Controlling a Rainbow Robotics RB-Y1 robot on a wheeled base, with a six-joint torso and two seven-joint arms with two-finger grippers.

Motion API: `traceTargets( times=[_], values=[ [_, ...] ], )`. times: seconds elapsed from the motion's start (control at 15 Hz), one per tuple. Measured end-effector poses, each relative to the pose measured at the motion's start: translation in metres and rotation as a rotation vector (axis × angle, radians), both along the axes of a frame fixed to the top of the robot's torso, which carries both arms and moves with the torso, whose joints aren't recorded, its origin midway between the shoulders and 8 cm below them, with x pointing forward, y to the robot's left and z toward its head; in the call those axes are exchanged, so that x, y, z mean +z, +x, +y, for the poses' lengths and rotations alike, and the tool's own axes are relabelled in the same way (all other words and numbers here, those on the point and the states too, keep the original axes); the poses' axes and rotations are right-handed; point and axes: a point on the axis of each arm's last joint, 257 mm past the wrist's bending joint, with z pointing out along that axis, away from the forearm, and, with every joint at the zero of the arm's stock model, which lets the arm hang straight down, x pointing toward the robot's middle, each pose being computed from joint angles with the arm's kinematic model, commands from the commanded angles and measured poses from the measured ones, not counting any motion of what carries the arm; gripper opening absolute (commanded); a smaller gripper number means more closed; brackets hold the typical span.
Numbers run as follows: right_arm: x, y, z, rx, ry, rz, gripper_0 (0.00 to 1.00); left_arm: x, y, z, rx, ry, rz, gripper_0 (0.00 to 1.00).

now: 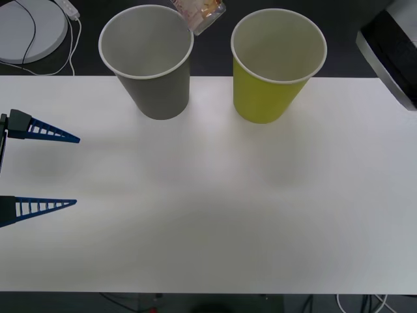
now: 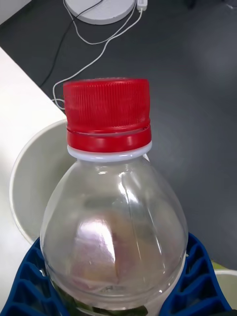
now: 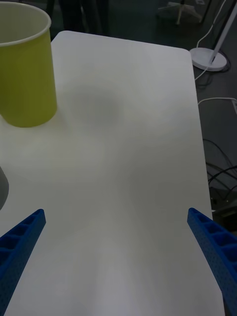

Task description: Put the can into the green bin and the plastic bottle into the gray bin

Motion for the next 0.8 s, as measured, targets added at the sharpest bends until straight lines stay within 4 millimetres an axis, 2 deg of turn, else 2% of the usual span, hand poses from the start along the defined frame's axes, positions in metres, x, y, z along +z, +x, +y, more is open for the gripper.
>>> traceTargets(
  times=[0.33,0.8],
  values=[
    [-0.006,0.012,0.024,-0.001,0.029,-0.038,0.00,0.000,0.000,0.000,0.000,0.000,0.000,1.00],
    [0.008,0.016,0.060,0.038,0.129,-0.095,0.00,0.000,0.000,0.000,0.000,0.000,0.000,1.00]
  ],
)
